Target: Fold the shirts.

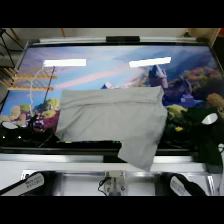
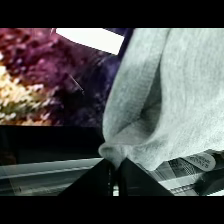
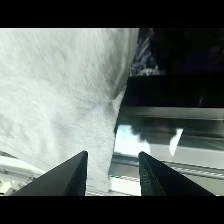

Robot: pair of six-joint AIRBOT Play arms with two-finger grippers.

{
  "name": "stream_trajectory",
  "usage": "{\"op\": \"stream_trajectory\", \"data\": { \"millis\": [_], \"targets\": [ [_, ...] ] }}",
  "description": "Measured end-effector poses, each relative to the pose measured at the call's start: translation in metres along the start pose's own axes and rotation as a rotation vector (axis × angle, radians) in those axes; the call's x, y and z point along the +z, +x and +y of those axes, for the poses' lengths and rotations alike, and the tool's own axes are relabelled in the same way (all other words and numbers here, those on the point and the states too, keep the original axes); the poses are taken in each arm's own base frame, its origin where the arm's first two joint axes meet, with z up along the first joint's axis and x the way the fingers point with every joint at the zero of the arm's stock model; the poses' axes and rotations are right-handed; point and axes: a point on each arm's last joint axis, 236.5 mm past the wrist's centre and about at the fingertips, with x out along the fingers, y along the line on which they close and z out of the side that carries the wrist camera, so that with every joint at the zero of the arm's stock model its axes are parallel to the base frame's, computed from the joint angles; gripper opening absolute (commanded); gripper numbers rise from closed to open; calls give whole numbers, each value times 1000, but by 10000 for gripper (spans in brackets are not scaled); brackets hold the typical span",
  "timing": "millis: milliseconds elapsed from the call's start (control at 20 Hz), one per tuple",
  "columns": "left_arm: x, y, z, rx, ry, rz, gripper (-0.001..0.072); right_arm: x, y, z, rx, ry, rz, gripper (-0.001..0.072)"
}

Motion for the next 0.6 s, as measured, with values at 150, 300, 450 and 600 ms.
{"op": "stream_trajectory", "data": {
  "millis": [150, 300, 450, 600],
  "targets": [
    [0, 0, 0, 0, 0, -1, 39, -11, 27, 0, -40, -21, 24, 469],
    [0, 0, 0, 0, 0, -1, 39, -12, 40, -1, -71, -21, 18, 443],
    [0, 0, 0, 0, -4, -1, 40, -14, 45, 1, -72, -5, 20, 442],
    [0, 0, 0, 0, -5, -1, 39, -14, 51, 5, -53, 15, 22, 201]
  ]
}}
